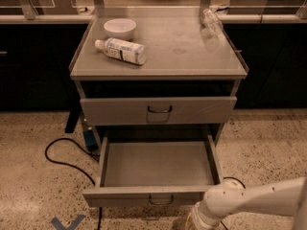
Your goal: Close middle drawer
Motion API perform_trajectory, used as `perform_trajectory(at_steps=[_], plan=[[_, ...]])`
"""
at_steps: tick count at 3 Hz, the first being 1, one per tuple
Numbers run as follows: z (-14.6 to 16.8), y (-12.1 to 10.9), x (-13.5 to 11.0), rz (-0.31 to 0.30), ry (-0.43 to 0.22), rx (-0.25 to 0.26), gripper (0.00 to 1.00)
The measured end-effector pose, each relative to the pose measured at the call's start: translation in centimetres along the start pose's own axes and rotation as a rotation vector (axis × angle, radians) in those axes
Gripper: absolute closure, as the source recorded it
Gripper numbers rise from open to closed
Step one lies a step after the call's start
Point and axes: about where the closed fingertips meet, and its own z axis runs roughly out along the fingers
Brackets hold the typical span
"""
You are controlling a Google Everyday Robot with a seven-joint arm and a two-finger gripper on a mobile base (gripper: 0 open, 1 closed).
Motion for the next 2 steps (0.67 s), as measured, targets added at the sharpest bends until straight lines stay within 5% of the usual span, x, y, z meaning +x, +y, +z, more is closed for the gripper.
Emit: perform_trajectory(at_steps=[1,2], plan=[[-2.0,-4.1,2.2,-0.070,0.131,0.122,1.00],[-6.8,-9.0,4.1,-0.072,0.182,0.291,1.00]])
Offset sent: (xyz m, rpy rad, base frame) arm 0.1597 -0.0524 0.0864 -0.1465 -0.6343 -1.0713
